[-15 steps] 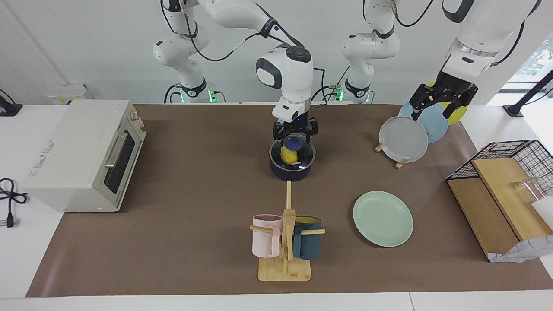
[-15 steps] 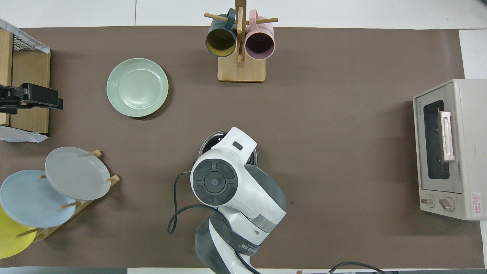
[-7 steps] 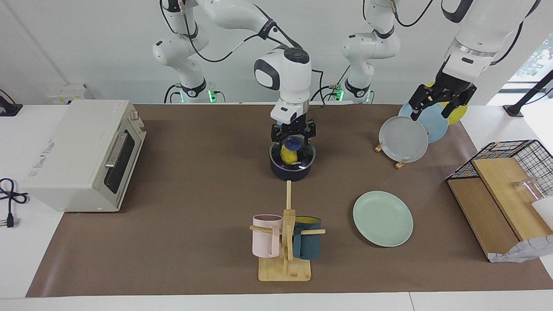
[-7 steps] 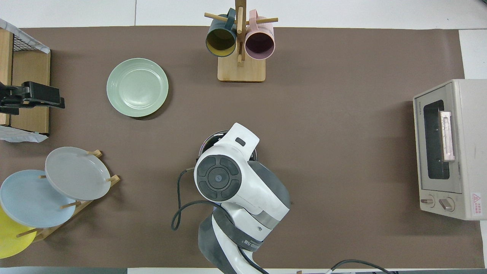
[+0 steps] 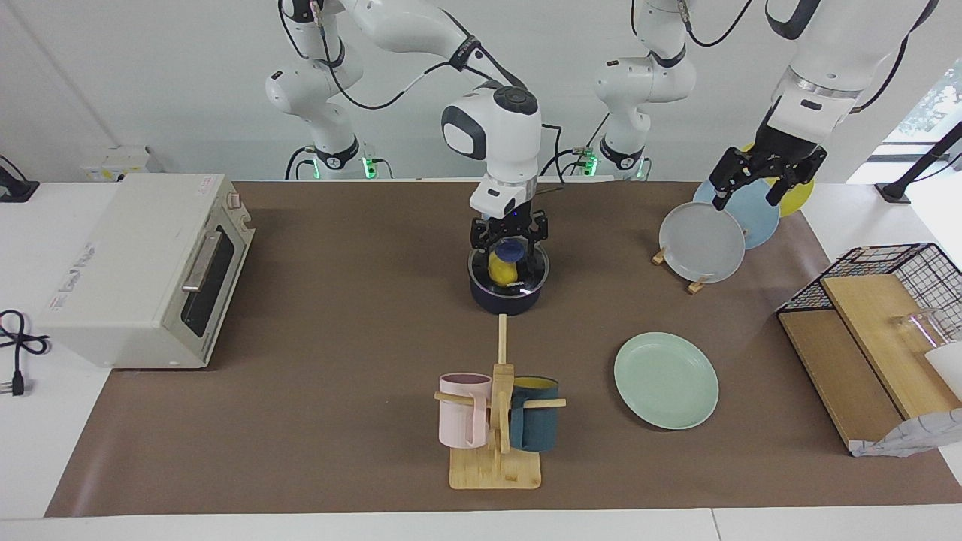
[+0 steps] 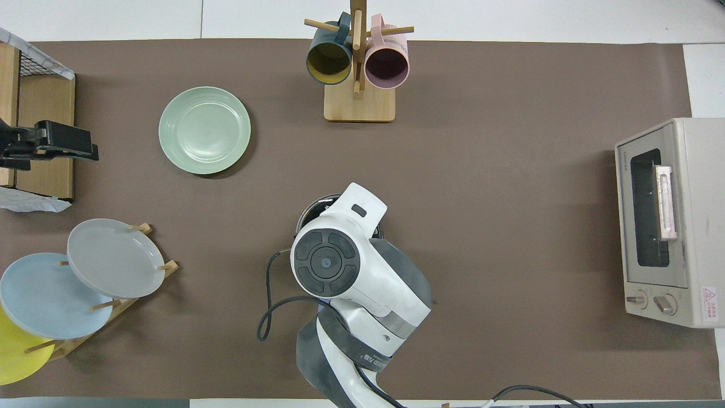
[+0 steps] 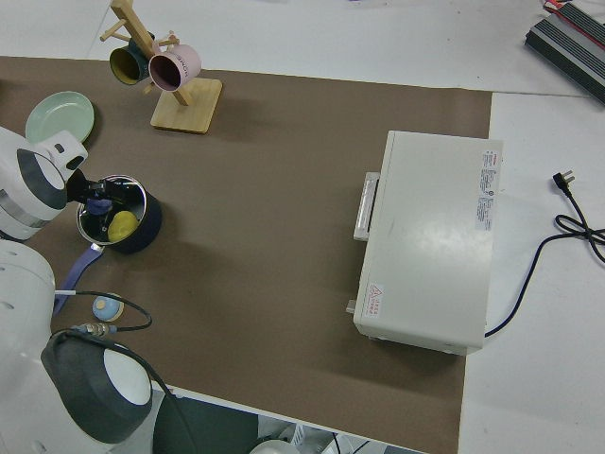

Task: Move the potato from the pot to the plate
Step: 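Lower the right gripper and grasp the blue lid knob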

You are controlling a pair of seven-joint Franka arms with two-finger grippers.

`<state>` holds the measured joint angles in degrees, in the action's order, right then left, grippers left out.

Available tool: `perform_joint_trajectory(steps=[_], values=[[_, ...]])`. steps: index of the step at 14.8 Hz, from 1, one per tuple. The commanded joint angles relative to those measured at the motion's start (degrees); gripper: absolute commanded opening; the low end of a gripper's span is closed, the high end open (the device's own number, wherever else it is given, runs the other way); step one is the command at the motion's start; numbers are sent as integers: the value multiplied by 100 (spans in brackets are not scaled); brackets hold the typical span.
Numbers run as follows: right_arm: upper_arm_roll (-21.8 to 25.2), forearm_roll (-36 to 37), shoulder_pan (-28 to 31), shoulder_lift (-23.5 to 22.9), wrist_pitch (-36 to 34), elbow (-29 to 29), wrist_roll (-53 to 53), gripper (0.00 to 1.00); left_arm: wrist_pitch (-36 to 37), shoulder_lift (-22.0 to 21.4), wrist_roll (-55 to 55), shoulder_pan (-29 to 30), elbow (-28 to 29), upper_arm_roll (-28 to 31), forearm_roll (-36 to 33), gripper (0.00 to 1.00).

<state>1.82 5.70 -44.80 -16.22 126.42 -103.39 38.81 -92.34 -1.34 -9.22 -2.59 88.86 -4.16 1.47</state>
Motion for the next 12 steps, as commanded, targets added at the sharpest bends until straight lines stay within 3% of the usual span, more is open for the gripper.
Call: perform_joint_trajectory(steps=[1,3,4,5,6,11,12], values=[[-50,72,94,5,181,-94,-101,93,-118,-147,-89,-22,184,-6,-32,100],[-50,54,94,5,216,-85,-93,81,-109,-147,-80,-22,193,-6,-32,100],[-50,37,103,-3,216,-85,-93,77,-109,-147,-89,-22,193,-6,-32,90],[-50,37,103,-3,216,-85,-93,76,-91,-147,-63,-22,184,-6,-32,20],[-50,37,103,-3,225,-76,-93,65,-74,-147,-62,-22,184,-6,-32,0],[-50,28,94,-12,138,64,-93,31,-21,-147,-80,-22,175,-15,-32,0],[-50,28,111,-21,41,221,-93,30,-30,-147,-80,-22,184,-15,-32,0]])
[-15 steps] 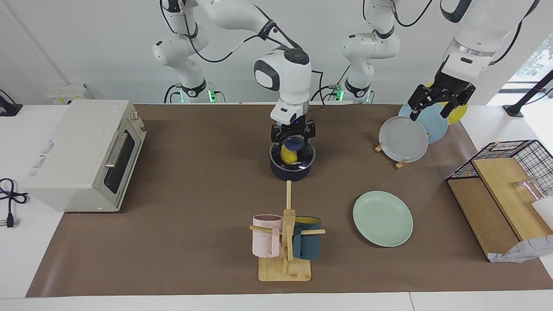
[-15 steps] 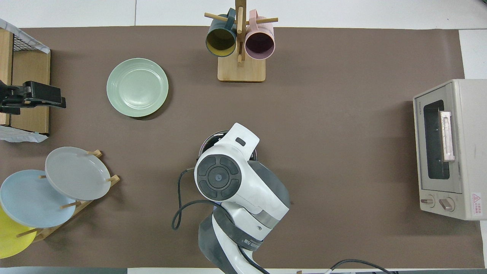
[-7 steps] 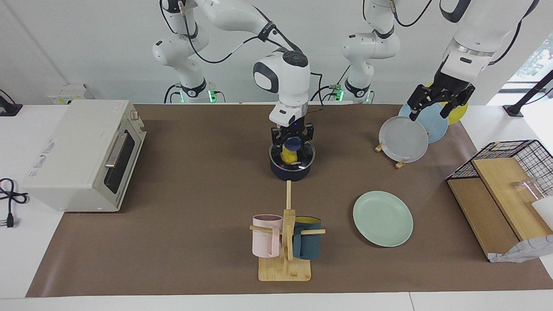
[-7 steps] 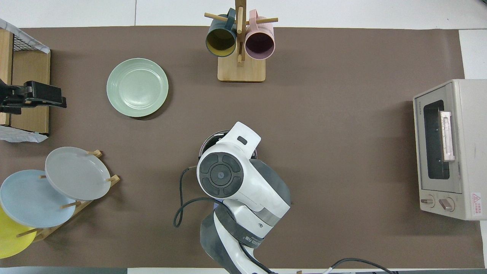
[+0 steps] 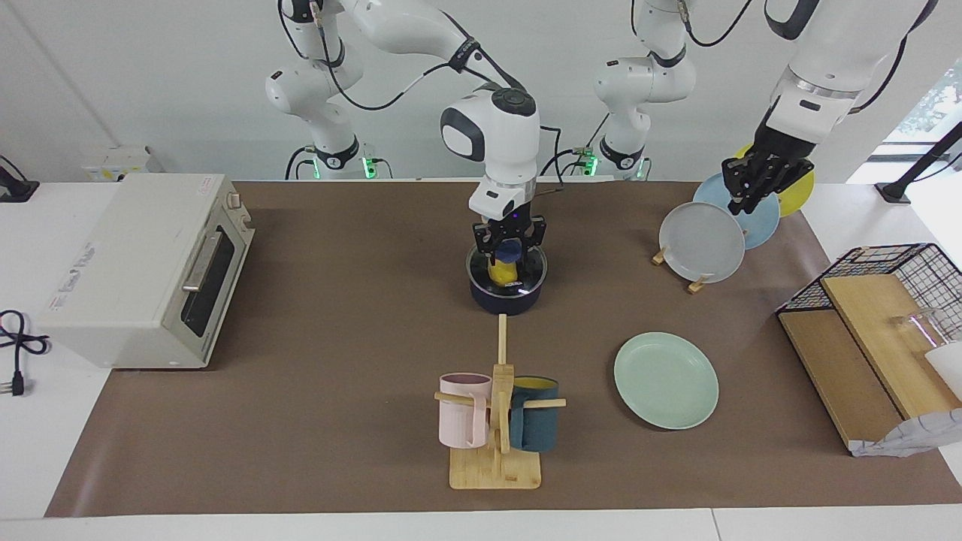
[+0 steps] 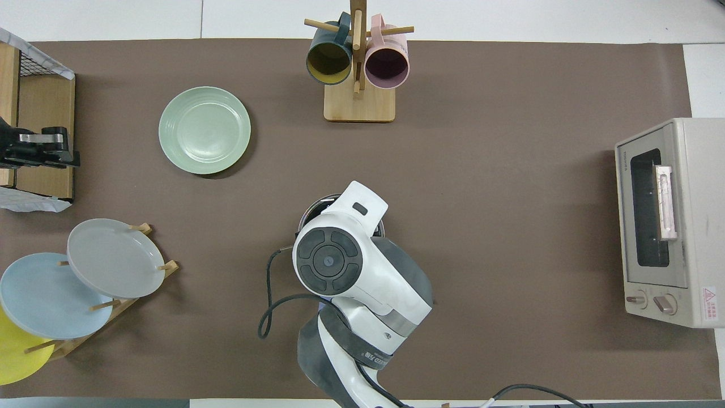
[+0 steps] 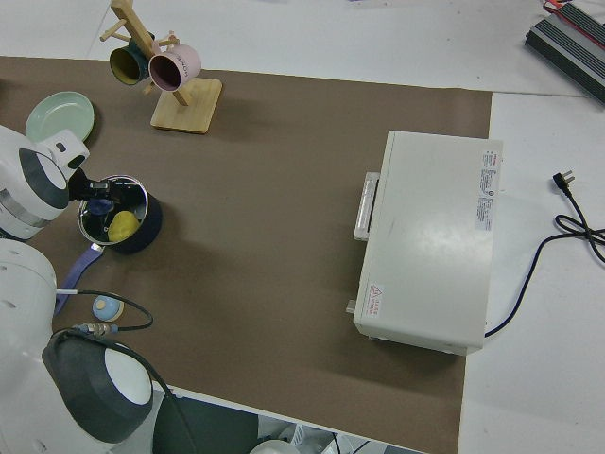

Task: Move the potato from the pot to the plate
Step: 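Lower the right gripper and grasp the blue lid knob, then lift the lid off with the right gripper while the left gripper reaches the pot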

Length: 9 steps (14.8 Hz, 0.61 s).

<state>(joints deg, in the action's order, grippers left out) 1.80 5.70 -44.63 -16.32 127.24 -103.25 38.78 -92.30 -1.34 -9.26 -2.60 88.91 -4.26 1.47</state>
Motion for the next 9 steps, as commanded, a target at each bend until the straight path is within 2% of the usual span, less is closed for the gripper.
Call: perform_joint_trajectory(steps=[1,2,3,7,9], values=[[-39,37,173,-12,-363,461,-108,30,-60,-147,-41,-21,179,-4,-32,0],[-48,46,322,-12,-592,646,-212,30,-77,-147,-15,-21,179,-4,-32,34],[-48,-15,454,-3,-743,778,-509,30,-95,-147,21,-21,188,-4,-32,99],[-39,-340,1192,102,-955,877,-1590,30,-113,-147,-58,-47,188,-31,-24,100],[-39,-429,1587,216,-1156,832,-2109,30,-95,-156,-276,-405,319,-40,2,100]])
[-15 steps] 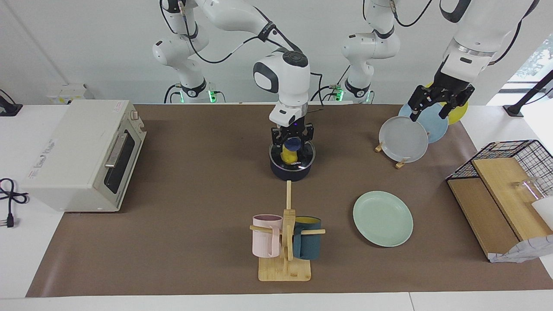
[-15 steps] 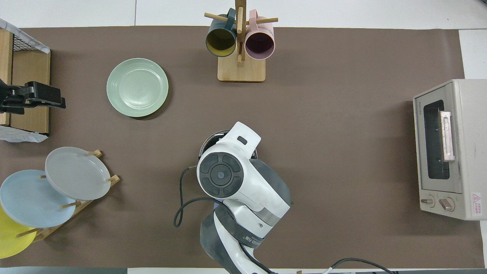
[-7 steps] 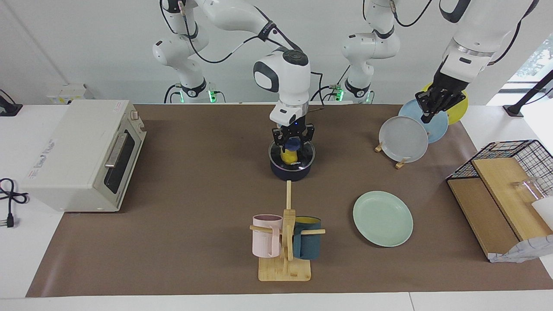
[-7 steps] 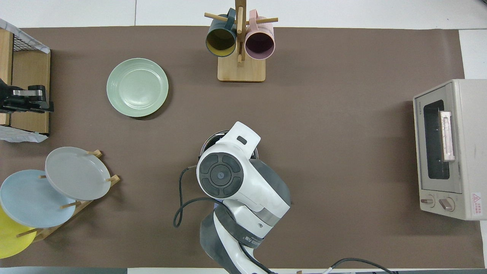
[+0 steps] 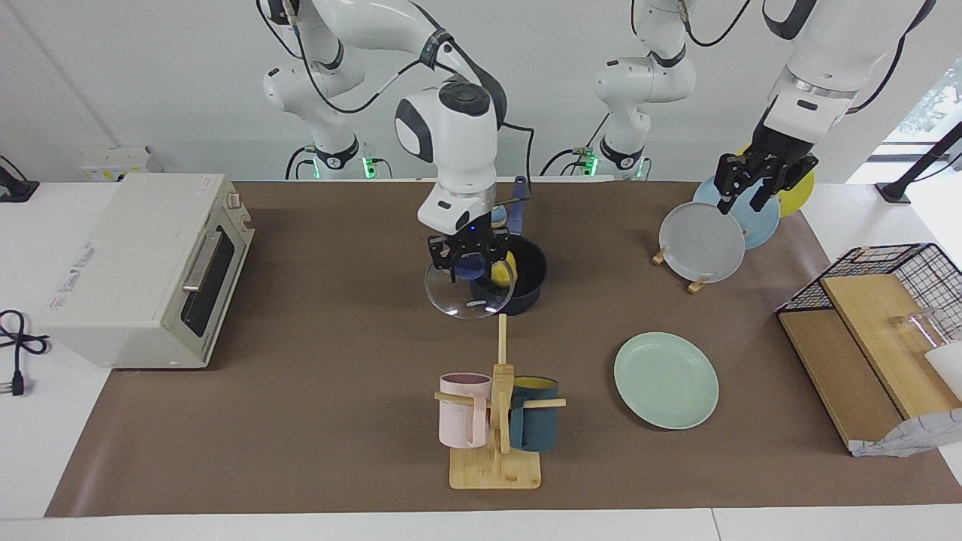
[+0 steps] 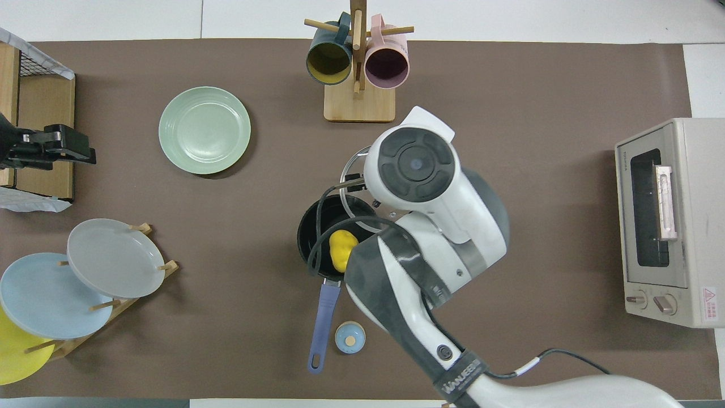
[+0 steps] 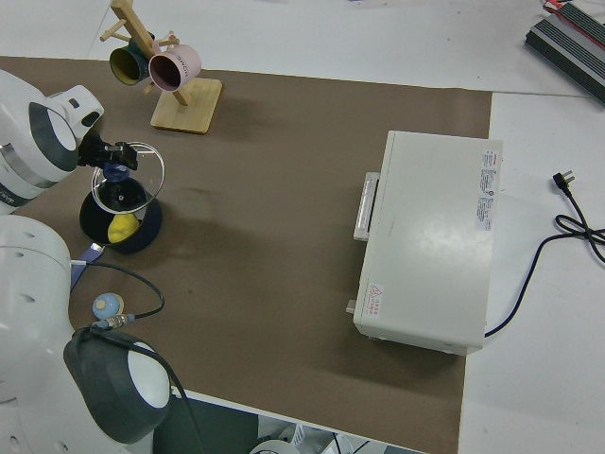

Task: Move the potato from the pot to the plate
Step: 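Lift the lid off with the right gripper while the left gripper reaches the pot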

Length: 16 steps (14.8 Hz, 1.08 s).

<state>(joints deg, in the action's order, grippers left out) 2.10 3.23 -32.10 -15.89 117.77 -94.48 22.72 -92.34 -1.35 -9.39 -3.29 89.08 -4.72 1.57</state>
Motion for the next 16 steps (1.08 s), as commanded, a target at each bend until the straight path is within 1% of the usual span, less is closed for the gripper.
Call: perform_joint_trajectory(steps=[1,2,4,5,6,7,8,9,10,11,12,14,16], values=[[-69,-226,501,192,-323,-44,-836,30,-118,-147,-587,-531,425,-3,80,100],[-69,-261,650,201,-438,-53,-1126,30,-240,-155,-964,-837,617,6,229,100],[-69,-270,897,279,-456,-228,-1531,30,-521,-103,-1746,-1522,925,6,300,100],[-61,-270,985,288,-474,-264,-1716,30,-818,-76,-2228,-1917,1153,6,300,100],[-52,-270,1134,315,-474,-360,-1909,24,-1195,-33,-2599,-2191,1399,-3,326,100],[-61,-270,1327,376,-422,-543,-2024,19,-1442,107,-2811,-2420,1567,-3,370,100],[-52,-270,1538,481,-317,-876,-2130,13,-1706,404,-3101,-2735,1638,6,379,100],[-52,-270,1722,621,24,-1280,-2235,12,-2135,720,-3269,-2869,1656,6,379,100],[-52,-270,1924,736,253,-1623,-2332,12,-2392,985,-3297,-2914,1648,6,379,100],[-43,-270,1979,789,317,-1792,-2411,12,-2438,1100,-3271,-2923,1665,6,371,100],[-34,-261,2014,824,422,-1950,-2412,12,-2490,1128,-3236,-2923,1778,6,371,100],[10,-261,2259,912,1044,-2371,-2595,12,-2892,1172,-3244,-3071,2068,6,371,100],[18,-261,2322,913,1344,-2636,-2650,12,-3175,1268,-3218,-3108,2262,15,344,100]])
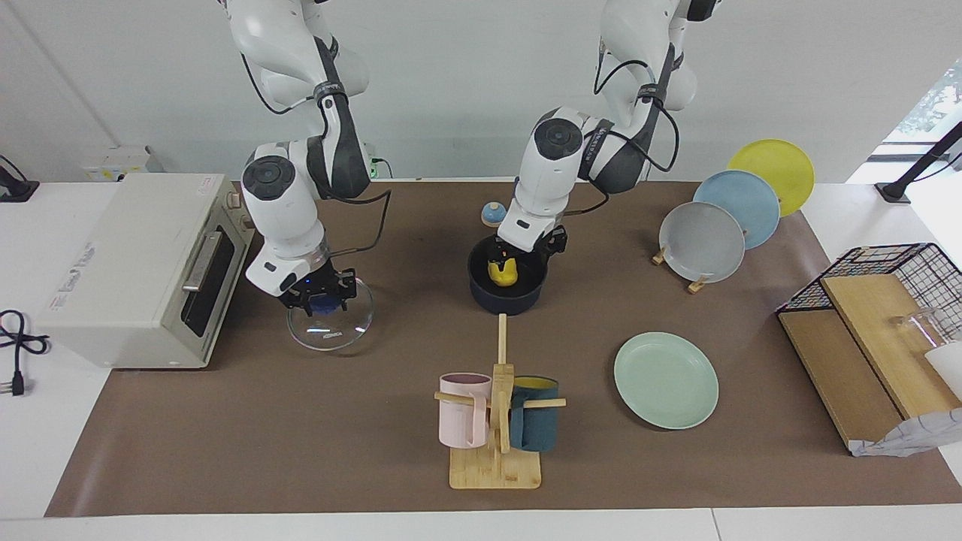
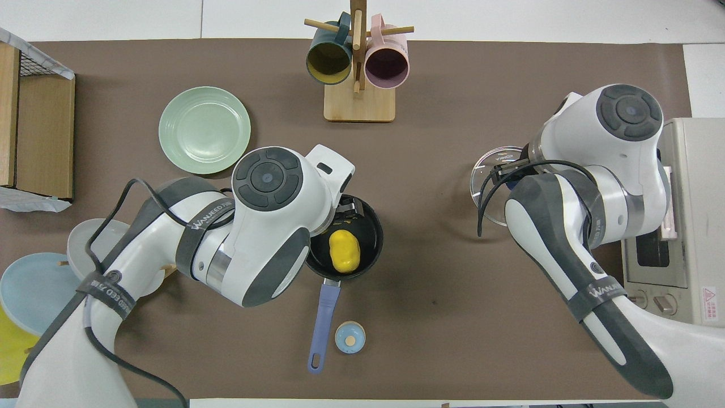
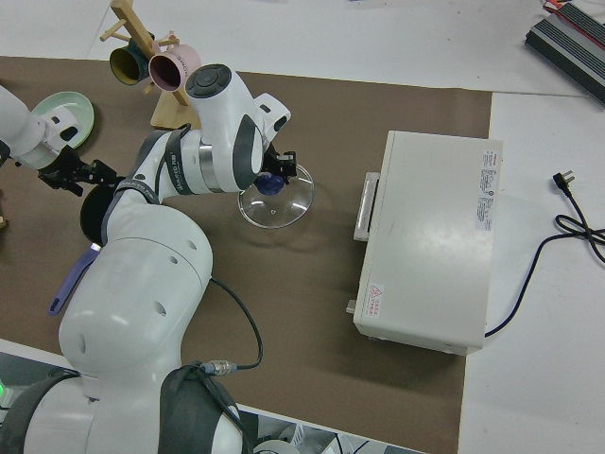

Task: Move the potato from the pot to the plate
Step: 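Set the lid down with the right gripper while the left gripper grasps the potato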

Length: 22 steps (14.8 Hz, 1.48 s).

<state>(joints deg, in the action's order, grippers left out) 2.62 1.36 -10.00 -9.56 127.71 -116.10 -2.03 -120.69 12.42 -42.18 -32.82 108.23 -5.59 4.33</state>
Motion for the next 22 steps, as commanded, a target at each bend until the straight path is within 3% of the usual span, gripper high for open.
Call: perform_joint_trajectory(steps=[1,5,9,10,12,14,17,18,19,20,22], values=[[-33,-74,104,305,352,-588,-158,12,-376,-39,60,-241,383,102,68,100],[2,-74,296,437,544,-957,-420,14,-341,-73,25,-321,541,93,68,100],[28,-74,393,560,1176,-1511,-605,20,-577,-38,-211,-514,726,93,68,100],[28,-74,394,578,1186,-1538,-606,32,-674,-30,-230,-532,770,93,68,100],[29,-74,367,569,1187,-1495,-588,100,-763,40,-308,-611,840,102,68,100],[20,-74,367,534,1056,-1311,-597,100,-877,120,-309,-637,840,102,68,100],[-24,-74,280,473,-57,-286,-509,100,-904,173,-274,-638,840,111,59,99],[-24,-74,227,438,-462,145,-439,100,-904,173,-256,-638,840,111,59,78],[-24,-74,227,437,-866,480,-404,100,-860,173,-230,-611,832,111,59,30],[-16,-74,270,437,-1305,814,-386,100,-825,173,-238,-603,823,120,50,0],[46,-74,323,498,-2097,1438,-368,100,-659,146,-256,-576,779,128,33,0]])
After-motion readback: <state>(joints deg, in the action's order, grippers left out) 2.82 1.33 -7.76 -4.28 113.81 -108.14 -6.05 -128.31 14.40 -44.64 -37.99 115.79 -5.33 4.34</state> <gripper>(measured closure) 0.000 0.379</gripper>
